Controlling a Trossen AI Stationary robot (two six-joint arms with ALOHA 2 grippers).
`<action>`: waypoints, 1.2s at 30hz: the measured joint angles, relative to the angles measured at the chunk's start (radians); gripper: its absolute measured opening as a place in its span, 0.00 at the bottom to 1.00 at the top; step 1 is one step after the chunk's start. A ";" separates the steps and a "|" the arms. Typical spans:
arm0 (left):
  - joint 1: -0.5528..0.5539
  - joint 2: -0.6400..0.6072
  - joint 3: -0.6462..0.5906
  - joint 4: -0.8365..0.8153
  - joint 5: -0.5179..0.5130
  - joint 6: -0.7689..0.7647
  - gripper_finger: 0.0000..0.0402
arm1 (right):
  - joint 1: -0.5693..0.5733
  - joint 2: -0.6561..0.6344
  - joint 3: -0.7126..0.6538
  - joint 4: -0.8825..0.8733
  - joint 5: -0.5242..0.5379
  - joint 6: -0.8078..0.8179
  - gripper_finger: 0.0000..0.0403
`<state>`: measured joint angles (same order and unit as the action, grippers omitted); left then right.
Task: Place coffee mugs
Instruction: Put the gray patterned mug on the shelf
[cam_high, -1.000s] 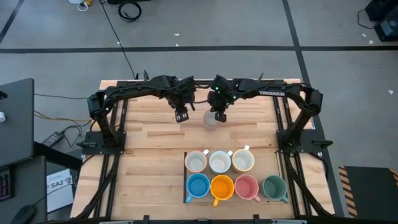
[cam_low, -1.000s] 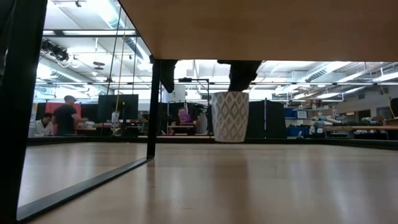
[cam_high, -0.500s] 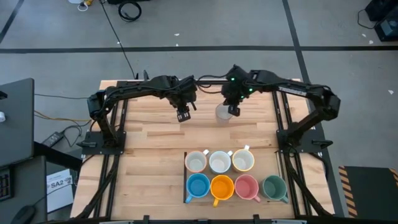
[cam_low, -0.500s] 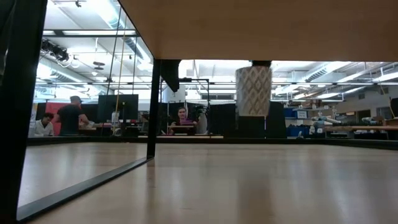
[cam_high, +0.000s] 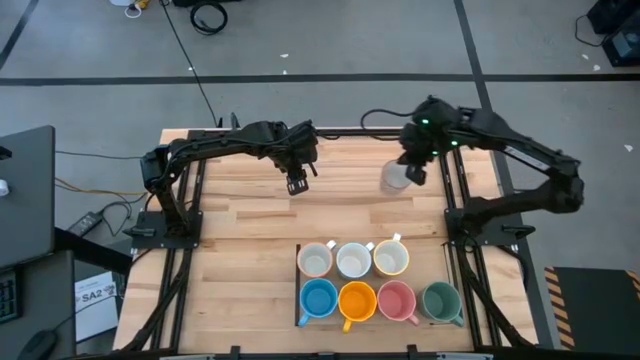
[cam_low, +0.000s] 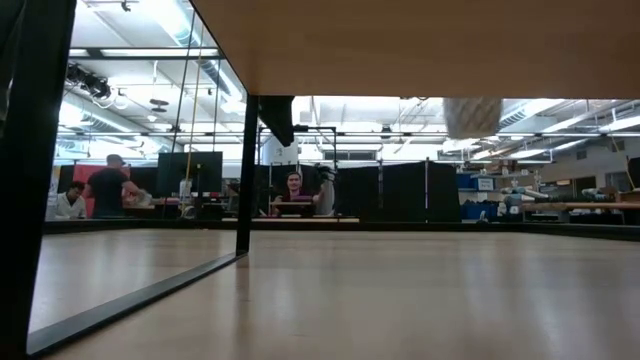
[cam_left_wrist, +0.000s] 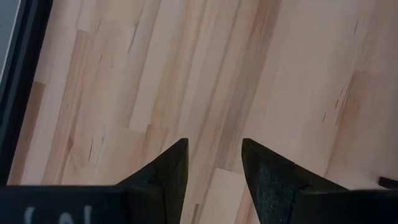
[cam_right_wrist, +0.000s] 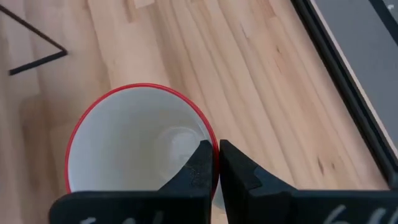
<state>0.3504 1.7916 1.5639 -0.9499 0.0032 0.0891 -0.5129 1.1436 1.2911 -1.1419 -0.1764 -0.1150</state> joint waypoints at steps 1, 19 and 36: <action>0.000 0.000 0.000 0.000 0.000 0.000 0.39 | 0.000 -0.023 0.000 -0.020 0.000 0.009 0.04; 0.000 0.000 0.000 0.017 0.000 -0.034 0.39 | 0.060 -0.291 0.001 -0.268 -0.155 0.251 0.04; -0.001 0.000 0.000 0.034 0.000 -0.034 0.39 | 0.421 -0.293 0.001 -0.224 -0.062 0.663 0.04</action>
<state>0.3496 1.7916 1.5639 -0.9161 0.0030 0.0547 -0.0921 0.8502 1.2922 -1.3664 -0.2383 0.5477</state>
